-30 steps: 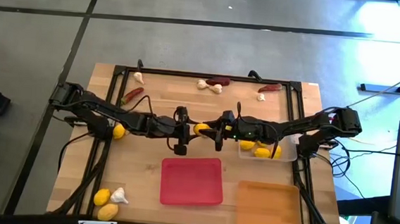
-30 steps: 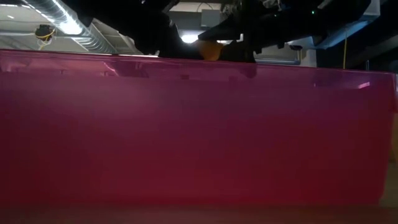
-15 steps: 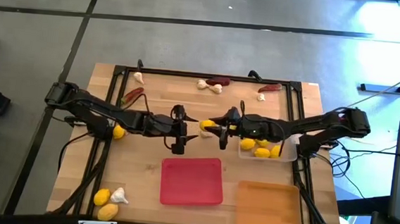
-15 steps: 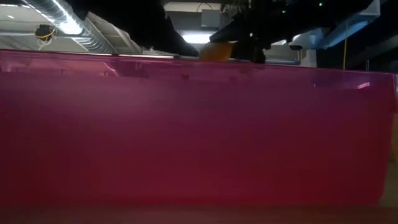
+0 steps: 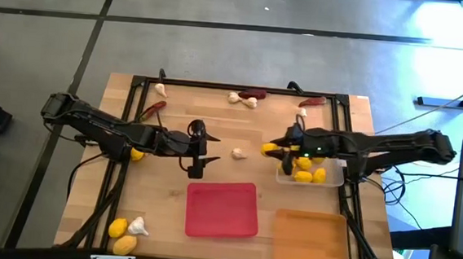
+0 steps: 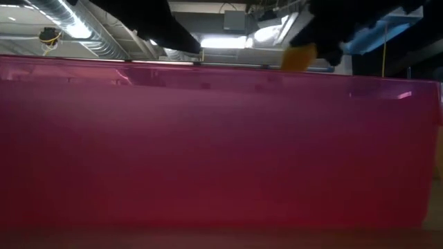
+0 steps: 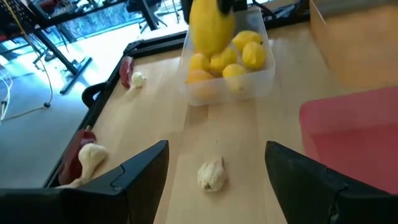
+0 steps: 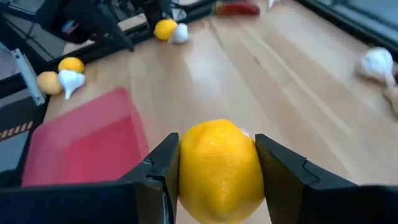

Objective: Sort produce into baskets
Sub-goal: Put the yellow lemon into the transparent bin

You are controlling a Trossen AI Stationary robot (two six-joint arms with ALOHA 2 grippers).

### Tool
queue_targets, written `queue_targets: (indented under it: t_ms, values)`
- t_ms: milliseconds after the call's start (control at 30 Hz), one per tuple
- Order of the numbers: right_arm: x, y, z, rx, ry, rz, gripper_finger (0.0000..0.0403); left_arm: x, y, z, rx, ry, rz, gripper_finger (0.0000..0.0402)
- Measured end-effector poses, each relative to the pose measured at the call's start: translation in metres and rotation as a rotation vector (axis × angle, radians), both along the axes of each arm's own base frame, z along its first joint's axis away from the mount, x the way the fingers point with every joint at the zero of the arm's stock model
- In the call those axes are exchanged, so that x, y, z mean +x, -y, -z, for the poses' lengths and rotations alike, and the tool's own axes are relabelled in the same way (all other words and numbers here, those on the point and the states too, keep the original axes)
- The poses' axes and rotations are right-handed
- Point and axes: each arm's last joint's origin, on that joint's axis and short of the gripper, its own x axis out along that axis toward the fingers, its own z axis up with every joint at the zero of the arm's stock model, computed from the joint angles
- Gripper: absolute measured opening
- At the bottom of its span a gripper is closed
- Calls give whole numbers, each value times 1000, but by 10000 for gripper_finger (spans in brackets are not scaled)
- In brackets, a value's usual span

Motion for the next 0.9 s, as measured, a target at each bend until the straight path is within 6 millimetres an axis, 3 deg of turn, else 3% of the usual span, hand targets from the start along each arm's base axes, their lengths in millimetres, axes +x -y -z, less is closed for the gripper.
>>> queue_targets:
  t_ms: [167,333,467,633,900]
  values:
    - [-36,1,-9,47,-71,13,154,1,0,1,0,-2,-3,262]
    - [-70,3,-4,136,-220,90,154,1,-1,1,0,-5,-3,263]
    - [-83,6,5,152,-348,220,154,1,-1,1,0,-3,-4,263]
    - [-76,8,15,119,-430,313,154,1,0,0,-2,8,-3,263]
    - [-50,8,38,44,-561,369,154,1,0,0,-3,8,-4,263]
